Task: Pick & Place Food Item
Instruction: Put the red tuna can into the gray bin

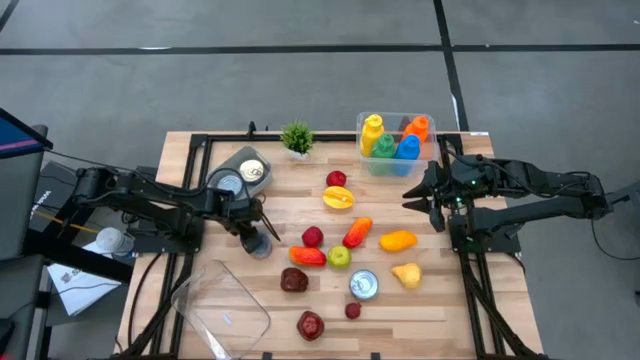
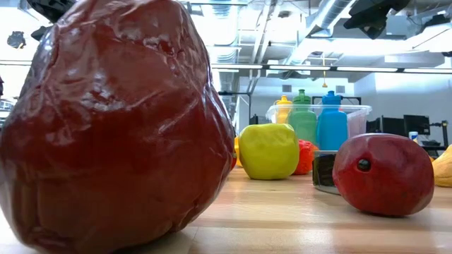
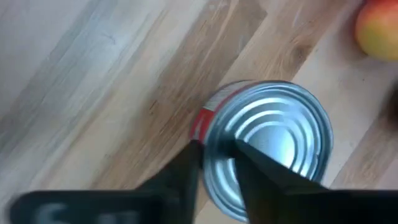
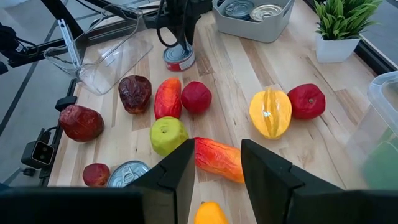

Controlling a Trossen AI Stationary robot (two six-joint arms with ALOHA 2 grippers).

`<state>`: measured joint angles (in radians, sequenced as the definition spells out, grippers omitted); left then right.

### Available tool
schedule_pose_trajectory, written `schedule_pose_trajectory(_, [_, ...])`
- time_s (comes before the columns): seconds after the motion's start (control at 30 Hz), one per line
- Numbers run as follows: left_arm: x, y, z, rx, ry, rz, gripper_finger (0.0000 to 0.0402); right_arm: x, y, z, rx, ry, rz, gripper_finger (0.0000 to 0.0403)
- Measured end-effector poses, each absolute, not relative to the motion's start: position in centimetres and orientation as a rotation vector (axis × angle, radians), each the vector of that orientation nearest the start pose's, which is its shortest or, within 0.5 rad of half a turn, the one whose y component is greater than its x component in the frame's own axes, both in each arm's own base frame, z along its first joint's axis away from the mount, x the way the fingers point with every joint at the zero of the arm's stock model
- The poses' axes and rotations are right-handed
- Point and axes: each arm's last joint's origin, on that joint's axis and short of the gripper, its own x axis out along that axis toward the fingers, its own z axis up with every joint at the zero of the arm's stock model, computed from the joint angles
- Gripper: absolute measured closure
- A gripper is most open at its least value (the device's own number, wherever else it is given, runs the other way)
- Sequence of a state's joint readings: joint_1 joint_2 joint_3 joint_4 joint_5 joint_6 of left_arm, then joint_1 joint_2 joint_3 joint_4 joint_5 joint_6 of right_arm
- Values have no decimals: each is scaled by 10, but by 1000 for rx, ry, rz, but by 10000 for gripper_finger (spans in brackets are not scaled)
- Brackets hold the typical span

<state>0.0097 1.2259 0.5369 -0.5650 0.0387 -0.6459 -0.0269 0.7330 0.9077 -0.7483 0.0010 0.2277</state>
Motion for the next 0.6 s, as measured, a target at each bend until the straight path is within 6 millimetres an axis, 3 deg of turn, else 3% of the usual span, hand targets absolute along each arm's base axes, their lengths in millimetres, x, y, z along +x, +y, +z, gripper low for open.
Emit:
schedule_pose_trajectory(0.13, [193, 0, 152, -633, 1171, 375, 392, 136, -4, 329, 229, 568, -92, 280])
schedule_pose_trajectory(0.4, [203, 4, 155, -672, 1009, 485, 401, 138, -4, 333, 229, 523, -87, 280])
schedule_pose_trajectory(0.6, [206, 23, 158, -692, 896, 613, 400, 142, -4, 336, 230, 484, -83, 281])
